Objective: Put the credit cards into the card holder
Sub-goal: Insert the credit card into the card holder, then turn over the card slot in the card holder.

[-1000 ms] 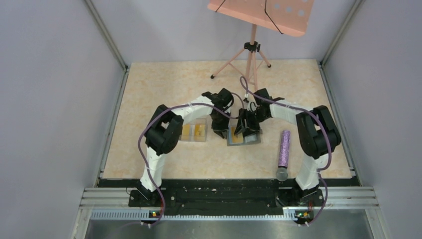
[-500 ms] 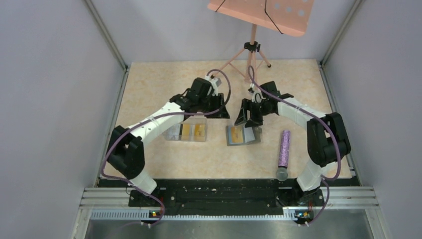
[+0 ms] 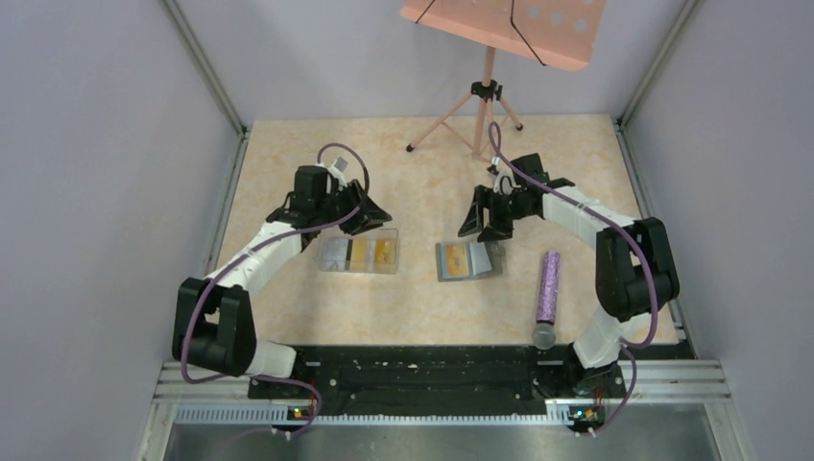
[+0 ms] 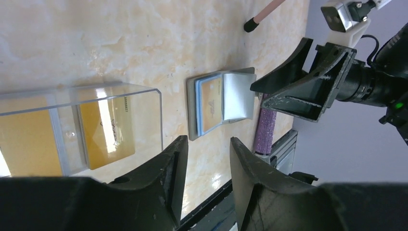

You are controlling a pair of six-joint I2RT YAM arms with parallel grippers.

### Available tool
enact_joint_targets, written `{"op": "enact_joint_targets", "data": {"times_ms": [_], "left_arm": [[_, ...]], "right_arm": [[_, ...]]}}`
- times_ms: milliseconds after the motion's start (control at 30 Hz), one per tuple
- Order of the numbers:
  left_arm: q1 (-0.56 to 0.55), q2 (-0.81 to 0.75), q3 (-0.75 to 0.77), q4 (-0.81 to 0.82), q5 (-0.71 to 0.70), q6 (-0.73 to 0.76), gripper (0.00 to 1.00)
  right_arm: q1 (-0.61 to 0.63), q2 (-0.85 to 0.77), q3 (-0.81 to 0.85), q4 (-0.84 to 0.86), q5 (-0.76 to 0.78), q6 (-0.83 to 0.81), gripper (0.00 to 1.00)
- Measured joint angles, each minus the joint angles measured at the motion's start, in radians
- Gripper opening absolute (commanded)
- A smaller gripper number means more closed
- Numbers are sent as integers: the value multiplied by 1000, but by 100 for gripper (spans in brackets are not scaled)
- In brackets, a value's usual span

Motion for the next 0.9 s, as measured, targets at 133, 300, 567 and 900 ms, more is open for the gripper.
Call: {"op": "enact_joint_targets", "data": {"times_ms": [133, 300, 567, 900], "left_arm": [[-9, -7, 33, -60, 13, 47, 41], [-101, 55, 129, -126, 11, 92, 41], [-301, 324, 282, -118, 34, 55, 43], [-348, 508, 346, -153, 32, 19, 46]], "right_arm": [[8, 0, 22, -21, 3, -17, 64], [34, 1, 32, -33, 5, -37, 49], [41, 35, -7, -33, 41, -44, 31], [40, 130, -72, -22, 79, -51, 16]]}}
